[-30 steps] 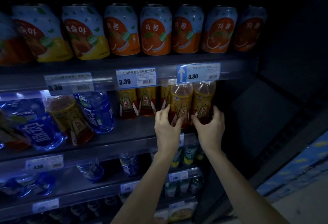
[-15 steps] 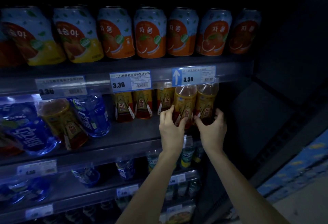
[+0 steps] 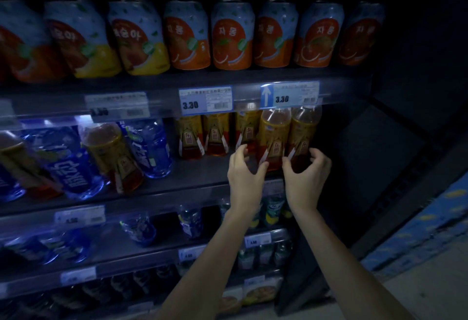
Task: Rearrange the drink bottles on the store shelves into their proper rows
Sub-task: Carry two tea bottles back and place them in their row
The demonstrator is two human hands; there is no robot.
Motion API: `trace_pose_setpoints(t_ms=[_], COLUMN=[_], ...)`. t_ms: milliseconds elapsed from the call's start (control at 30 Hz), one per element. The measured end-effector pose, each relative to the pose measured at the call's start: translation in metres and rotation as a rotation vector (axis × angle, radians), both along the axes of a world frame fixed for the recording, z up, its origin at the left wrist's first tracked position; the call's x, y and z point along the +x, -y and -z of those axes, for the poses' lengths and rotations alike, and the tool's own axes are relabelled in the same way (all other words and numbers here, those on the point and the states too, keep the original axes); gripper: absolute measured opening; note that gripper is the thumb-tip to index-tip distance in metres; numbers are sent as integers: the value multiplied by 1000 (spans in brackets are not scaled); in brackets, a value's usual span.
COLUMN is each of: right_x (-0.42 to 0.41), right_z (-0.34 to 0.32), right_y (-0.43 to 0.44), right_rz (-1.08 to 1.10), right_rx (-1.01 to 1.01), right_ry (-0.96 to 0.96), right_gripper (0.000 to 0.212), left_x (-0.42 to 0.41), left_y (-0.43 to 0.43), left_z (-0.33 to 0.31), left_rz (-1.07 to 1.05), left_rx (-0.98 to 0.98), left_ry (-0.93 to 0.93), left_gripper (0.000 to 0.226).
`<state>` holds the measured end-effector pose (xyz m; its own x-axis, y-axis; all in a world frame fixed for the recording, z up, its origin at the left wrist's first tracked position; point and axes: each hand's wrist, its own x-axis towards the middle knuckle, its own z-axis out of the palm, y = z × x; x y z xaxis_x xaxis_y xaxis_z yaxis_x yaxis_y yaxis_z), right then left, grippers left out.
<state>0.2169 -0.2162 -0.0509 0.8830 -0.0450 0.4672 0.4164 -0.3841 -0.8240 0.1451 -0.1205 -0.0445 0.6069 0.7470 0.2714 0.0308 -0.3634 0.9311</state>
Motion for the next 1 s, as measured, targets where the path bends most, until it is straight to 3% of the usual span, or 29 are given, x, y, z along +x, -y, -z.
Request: trace_pose_setpoints(t_ms=[667, 1000], right_x=[-195, -249], right_z=[-14, -22], right_y=[-168, -241], right_rz=[-393, -399], right_rx=[-4, 35], right_ry=[28, -28], right_gripper=[51, 53], left_x=[-225, -294], left_y=[-151, -224], left_z=[-25, -27], left_rz=[-432, -525], left_rx=[132, 115], left_ry=[10, 15], left_gripper=[54, 52])
